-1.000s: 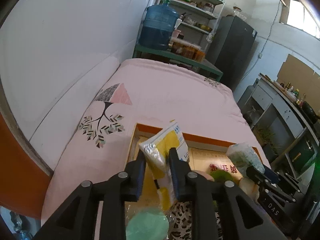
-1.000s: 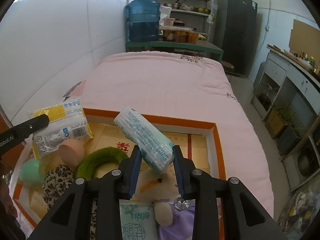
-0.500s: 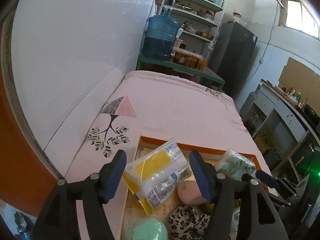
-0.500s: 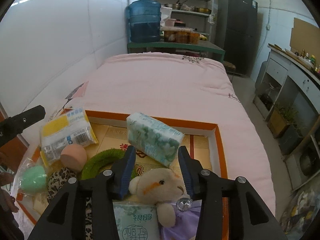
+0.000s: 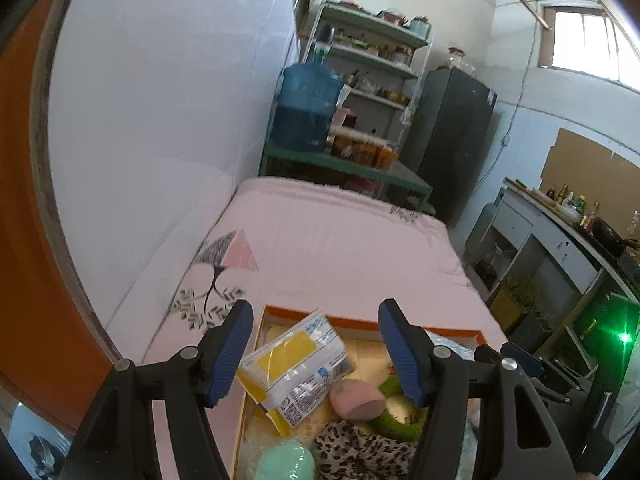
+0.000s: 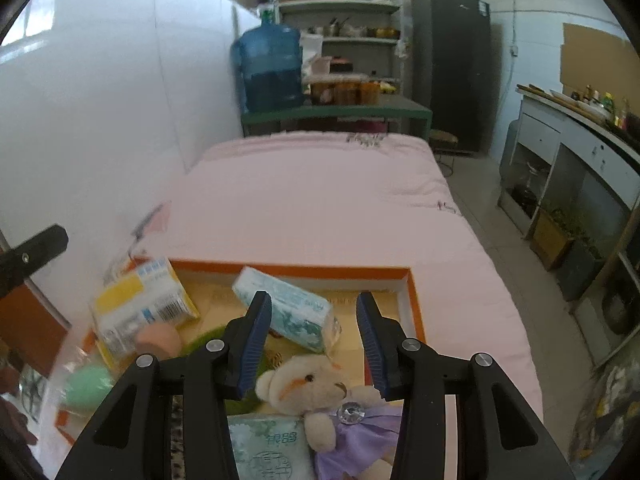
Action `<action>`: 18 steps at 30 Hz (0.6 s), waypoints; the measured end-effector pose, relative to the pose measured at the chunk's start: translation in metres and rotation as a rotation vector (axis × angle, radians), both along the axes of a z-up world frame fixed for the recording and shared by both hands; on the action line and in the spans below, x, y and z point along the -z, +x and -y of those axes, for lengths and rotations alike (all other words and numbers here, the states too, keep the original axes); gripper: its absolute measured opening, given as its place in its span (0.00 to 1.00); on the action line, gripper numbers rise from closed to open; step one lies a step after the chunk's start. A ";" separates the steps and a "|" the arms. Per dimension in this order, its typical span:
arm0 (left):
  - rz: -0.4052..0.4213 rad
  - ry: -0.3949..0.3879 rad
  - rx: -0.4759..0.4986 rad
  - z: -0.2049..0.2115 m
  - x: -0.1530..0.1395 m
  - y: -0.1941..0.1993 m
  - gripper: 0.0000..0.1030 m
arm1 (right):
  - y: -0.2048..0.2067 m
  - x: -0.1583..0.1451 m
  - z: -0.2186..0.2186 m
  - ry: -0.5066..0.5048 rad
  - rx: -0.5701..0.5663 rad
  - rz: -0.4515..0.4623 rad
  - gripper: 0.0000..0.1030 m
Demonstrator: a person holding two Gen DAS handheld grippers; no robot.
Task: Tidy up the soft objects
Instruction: 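Open both tools to drop the wet-wipe pack and tissue pack into the tray, then lift both open tools away from the tray toward the remaining items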
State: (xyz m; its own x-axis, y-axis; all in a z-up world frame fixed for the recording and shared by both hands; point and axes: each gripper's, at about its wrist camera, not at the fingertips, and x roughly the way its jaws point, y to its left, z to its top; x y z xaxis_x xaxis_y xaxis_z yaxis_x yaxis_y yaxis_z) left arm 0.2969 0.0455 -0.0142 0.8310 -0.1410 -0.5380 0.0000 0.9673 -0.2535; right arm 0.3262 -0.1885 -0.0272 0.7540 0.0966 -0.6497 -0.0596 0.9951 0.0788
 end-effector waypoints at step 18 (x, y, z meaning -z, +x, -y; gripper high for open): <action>0.257 0.025 0.090 0.031 -0.077 -0.076 0.63 | -0.061 -0.085 -0.011 0.093 -0.040 0.108 0.45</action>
State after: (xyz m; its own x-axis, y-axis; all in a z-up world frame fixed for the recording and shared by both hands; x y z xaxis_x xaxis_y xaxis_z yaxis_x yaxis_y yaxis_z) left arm 0.2212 0.0144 0.0633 0.9255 -0.2094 -0.3156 0.1472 0.9666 -0.2099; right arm 0.2648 -0.1778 0.0582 0.8135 0.1834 -0.5519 -0.1117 0.9806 0.1613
